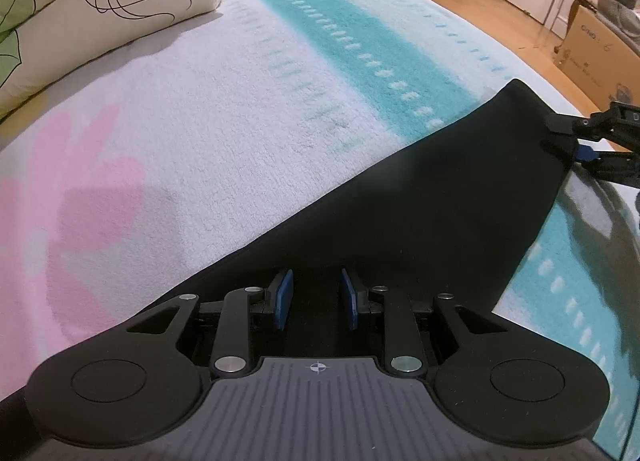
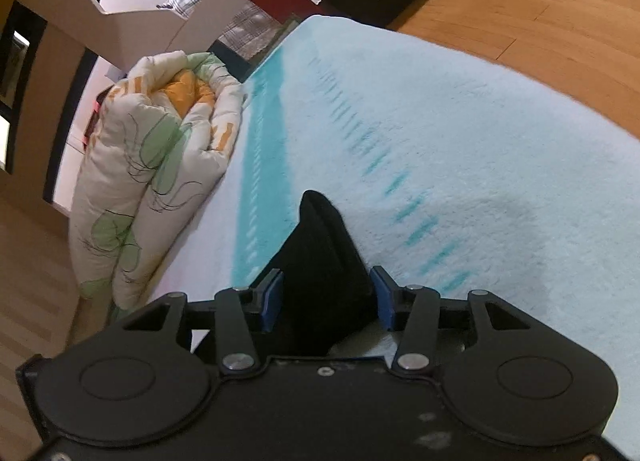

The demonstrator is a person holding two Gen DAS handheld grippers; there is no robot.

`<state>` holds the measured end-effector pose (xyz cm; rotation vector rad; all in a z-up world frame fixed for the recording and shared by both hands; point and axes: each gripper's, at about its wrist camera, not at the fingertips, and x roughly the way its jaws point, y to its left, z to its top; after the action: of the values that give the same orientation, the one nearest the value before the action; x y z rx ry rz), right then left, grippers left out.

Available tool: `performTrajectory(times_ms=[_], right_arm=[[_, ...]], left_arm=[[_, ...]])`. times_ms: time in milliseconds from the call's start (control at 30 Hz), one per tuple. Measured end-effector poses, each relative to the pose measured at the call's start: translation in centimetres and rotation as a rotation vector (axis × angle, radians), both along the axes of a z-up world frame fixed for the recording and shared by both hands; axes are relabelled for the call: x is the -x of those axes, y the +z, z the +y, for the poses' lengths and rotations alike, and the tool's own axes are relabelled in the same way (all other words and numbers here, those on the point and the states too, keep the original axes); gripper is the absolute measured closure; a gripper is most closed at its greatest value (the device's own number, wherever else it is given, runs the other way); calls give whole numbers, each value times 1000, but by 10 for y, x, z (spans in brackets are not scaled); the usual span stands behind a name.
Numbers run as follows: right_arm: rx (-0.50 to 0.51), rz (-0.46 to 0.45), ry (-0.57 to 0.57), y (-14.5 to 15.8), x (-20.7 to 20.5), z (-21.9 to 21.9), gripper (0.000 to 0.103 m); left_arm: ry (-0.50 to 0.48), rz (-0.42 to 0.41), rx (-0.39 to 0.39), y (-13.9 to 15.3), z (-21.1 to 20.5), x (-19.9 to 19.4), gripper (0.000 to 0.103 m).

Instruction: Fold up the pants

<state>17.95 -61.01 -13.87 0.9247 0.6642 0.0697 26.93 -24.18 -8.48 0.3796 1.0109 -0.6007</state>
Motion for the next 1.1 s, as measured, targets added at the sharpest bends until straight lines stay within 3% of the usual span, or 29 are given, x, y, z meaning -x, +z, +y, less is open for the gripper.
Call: performTrajectory(times_ms=[67,133,167,267,500,633,733,867,1100], right_arm=[[-38,-9,14,-3,-1,3,55],[-31,-13,33,-2,3,9,66],[-36,-3,49,-3,3,13,77],[-8,-9,50,-4,3,27,86],[126,-70,-58,23,15,58,88],[180,-103,-95,39,22,72,88],[232,-124,-88,51,27,83,88],[296,-146,-81,65,33,96,88],[430,-199,-7,102,38,145,88]], left_arm=[[0,-1,-1,0,0,0,76],[-2,-3,0,0,0,1,76],[-3,-4,0,0,0,1,76],[-4,-3,0,0,0,0,76],[-14,11,-11,6,-2,-3,78],[19,34,42,19,6,-4,82],[-20,52,88,23,6,7,82],[-71,15,-11,1,-11,18,82],[43,18,52,15,6,1,82]])
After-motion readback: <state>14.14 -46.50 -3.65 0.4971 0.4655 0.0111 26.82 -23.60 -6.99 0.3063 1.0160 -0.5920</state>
